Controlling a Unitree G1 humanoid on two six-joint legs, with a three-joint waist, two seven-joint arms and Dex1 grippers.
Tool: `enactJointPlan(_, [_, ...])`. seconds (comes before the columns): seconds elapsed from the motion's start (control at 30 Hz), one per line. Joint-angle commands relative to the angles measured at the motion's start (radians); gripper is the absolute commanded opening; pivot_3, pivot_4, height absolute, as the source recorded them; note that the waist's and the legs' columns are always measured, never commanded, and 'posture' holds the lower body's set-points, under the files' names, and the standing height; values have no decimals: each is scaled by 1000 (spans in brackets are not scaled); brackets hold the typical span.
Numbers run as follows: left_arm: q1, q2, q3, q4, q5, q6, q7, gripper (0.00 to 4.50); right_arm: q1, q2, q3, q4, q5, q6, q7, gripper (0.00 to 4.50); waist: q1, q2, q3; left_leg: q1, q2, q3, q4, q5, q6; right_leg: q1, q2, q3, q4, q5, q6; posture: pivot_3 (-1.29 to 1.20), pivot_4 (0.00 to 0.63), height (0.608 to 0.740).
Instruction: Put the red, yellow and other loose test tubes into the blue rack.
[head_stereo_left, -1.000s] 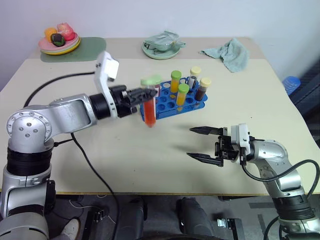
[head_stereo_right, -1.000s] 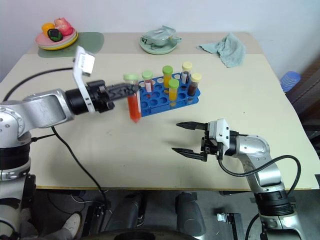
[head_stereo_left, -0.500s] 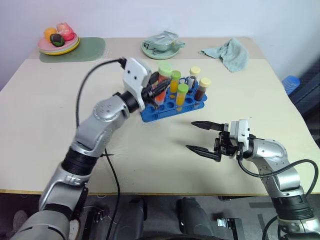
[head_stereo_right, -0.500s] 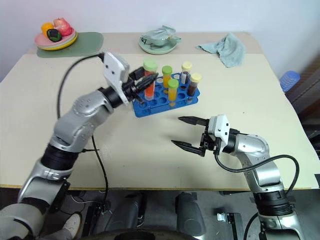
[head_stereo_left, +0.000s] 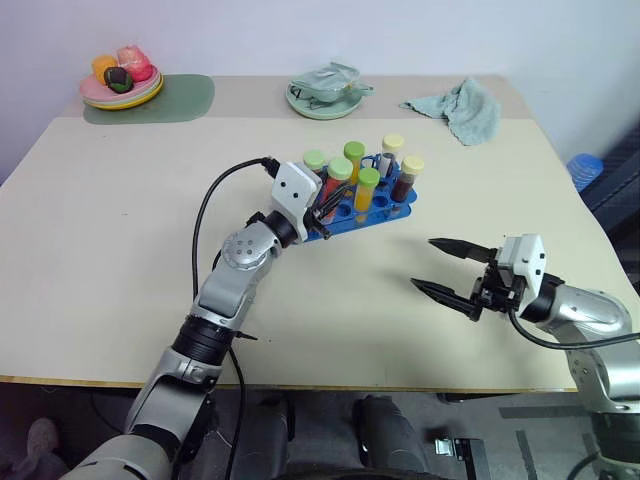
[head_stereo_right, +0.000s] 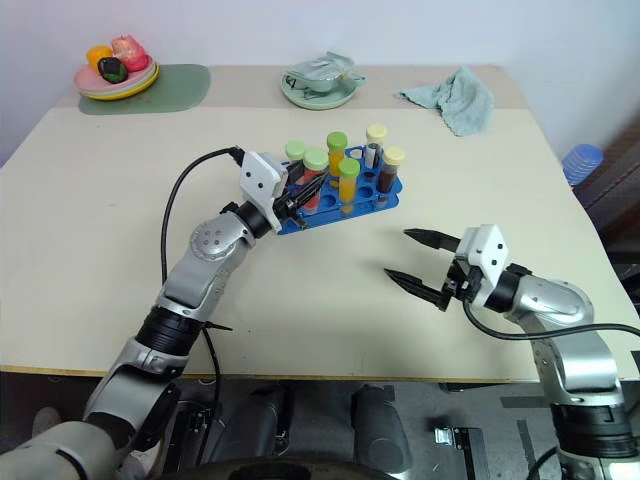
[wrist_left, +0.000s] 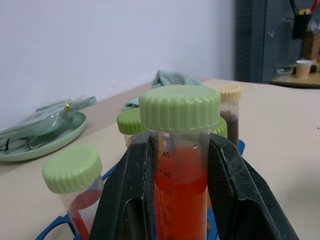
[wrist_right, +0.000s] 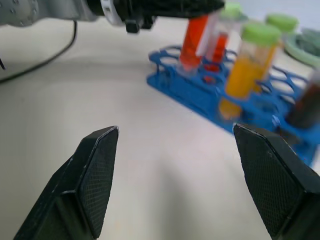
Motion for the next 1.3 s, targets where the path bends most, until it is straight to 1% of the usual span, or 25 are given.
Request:
enactJointPlan(0.03, [4,-14,21,19,34,-27,-7,965,10,-21,-49,-49,26,6,-3,3747,-1,0,0,0,0,0,0,0,0,0,0,0,0,0,0,0,150,740])
enactJointPlan(0.43, [8,-25,57,56,66,-40,-36,965,71,-20,-90,-85,29,26,-35,3747,0,0,0,1,0,0,0,0,0,1,0,0,0,0,0,0,150,740])
enactJointPlan(0.83, [13,-38,93,78,57,-22,-43,965,114,-22,-126,-126,50,53,-60,3747,-2,0,-1,1,0,0,0,0,0,1,1,0,0,0,0,0,150,740])
enactJointPlan(0.97, [18,-41,95,82,56,-21,-47,965,112,-23,-128,-137,56,64,-70,3747,-2,0,-1,1,1,0,0,0,0,1,1,0,0,0,0,0,150,740])
enactJointPlan(1.1, [21,-58,104,80,24,-2,-70,965,96,-15,-123,-142,67,72,-83,3747,-1,0,-1,1,1,0,0,0,0,1,1,0,0,0,0,0,150,740])
enactJointPlan(1.3, [27,-80,122,71,3,38,-87,965,60,17,-125,-156,135,120,-127,3747,1,0,-1,1,1,-1,0,0,0,1,1,0,0,0,0,0,150,740])
